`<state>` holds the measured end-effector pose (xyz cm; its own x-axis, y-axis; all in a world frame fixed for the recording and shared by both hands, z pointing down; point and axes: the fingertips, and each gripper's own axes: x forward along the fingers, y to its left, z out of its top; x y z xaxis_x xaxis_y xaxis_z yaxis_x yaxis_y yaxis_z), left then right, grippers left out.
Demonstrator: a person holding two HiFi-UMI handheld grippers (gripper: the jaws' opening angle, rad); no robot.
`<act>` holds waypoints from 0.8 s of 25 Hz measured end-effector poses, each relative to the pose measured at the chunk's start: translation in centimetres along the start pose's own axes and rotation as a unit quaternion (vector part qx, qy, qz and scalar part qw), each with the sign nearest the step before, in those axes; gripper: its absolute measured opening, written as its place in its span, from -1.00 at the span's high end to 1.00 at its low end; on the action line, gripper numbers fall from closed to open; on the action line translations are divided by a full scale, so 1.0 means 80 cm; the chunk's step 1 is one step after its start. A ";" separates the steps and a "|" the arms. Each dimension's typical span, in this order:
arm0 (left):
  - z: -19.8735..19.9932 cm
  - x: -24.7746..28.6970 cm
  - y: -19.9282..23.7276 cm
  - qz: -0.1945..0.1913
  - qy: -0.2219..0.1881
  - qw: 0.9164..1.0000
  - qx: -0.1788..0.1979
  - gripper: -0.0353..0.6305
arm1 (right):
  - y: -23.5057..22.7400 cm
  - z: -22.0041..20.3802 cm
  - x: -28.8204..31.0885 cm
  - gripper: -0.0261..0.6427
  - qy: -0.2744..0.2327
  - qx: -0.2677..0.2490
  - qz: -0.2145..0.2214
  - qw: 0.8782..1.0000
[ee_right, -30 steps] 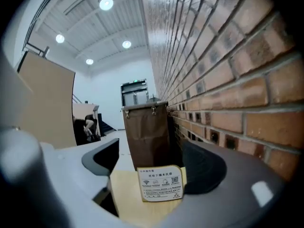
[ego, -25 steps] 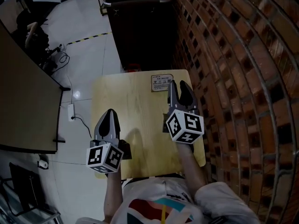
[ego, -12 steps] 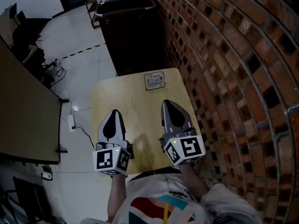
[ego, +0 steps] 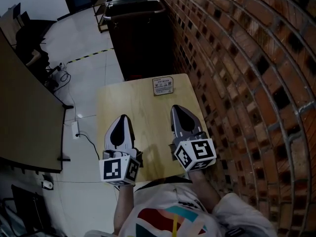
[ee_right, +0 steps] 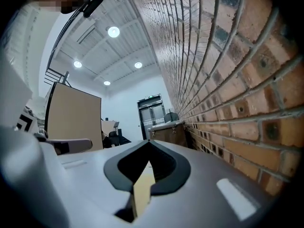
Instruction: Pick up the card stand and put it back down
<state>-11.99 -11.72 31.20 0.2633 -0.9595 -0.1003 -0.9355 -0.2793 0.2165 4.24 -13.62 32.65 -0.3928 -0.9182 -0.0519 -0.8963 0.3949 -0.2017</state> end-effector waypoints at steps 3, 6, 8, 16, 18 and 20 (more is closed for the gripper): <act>0.003 -0.002 -0.001 0.002 -0.003 1.000 0.002 0.88 | -0.002 0.001 -0.001 0.92 0.000 0.003 0.000 1.000; 0.007 -0.002 -0.005 0.001 -0.007 1.000 0.007 0.88 | -0.003 0.000 -0.002 0.92 0.001 0.010 0.003 1.000; 0.008 -0.001 -0.009 0.000 -0.008 1.000 0.010 0.88 | -0.005 -0.002 -0.003 0.92 0.003 0.016 0.004 1.000; 0.001 0.001 -0.025 -0.012 -0.002 1.000 0.011 0.88 | -0.016 -0.010 -0.013 0.92 0.011 0.039 -0.002 0.999; 0.004 -0.002 -0.022 -0.013 -0.001 1.000 0.014 0.88 | -0.011 -0.012 -0.013 0.92 0.012 0.042 0.000 0.999; 0.007 -0.005 -0.019 -0.015 -0.001 1.000 0.018 0.88 | -0.005 -0.013 -0.012 0.92 0.012 0.044 0.003 0.999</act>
<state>-10.77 -10.91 30.39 0.2910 -0.9507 -0.1074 -0.9350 -0.3064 0.1787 4.79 -12.88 33.79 -0.4041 -0.9142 -0.0301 -0.8730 0.3953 -0.2858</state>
